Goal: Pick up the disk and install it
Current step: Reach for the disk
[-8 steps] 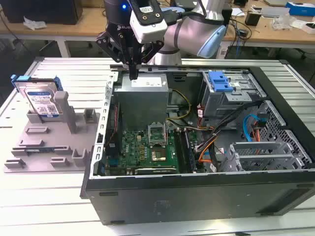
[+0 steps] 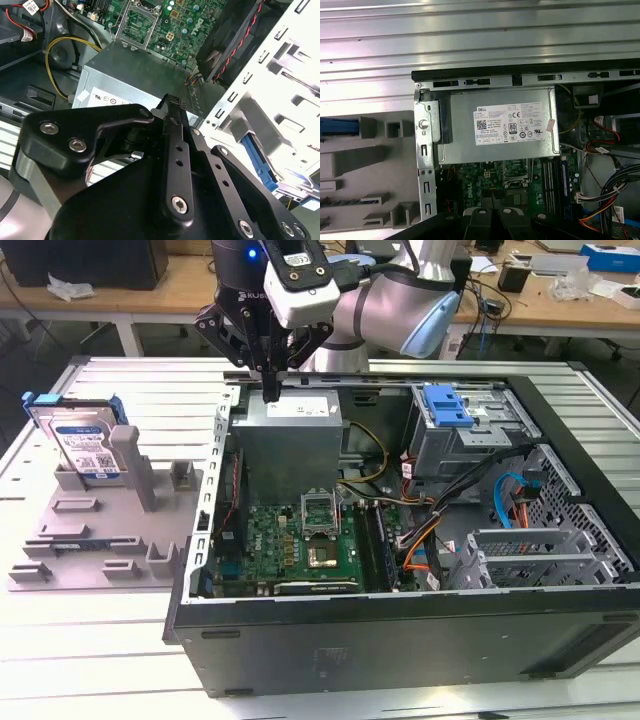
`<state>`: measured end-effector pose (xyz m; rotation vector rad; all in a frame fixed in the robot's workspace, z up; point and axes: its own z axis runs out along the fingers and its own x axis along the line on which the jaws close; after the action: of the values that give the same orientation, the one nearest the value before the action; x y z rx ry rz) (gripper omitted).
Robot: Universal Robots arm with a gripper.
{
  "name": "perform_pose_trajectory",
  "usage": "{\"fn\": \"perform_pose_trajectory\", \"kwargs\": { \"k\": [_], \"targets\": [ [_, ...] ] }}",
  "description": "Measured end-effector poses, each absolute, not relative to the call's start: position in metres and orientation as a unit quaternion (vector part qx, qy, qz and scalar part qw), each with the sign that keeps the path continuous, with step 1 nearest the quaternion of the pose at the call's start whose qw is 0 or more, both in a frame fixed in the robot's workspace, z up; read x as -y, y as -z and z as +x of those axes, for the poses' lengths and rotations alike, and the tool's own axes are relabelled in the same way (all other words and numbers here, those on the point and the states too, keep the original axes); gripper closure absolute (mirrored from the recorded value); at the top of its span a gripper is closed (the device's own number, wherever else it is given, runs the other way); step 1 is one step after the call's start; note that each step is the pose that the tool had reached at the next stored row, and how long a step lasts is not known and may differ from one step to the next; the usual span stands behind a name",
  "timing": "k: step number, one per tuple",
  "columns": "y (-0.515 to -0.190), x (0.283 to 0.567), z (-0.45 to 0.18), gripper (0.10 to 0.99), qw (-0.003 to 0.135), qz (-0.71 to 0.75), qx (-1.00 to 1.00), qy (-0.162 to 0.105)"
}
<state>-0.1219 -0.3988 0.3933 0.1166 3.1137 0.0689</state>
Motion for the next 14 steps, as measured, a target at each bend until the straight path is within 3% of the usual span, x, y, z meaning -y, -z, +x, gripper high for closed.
{"fn": "perform_pose_trajectory", "kwargs": {
  "k": [14],
  "targets": [
    [-0.391, 0.386, -0.159, 0.980, 0.012, 0.039, -0.999, -0.022]
  ]
}}
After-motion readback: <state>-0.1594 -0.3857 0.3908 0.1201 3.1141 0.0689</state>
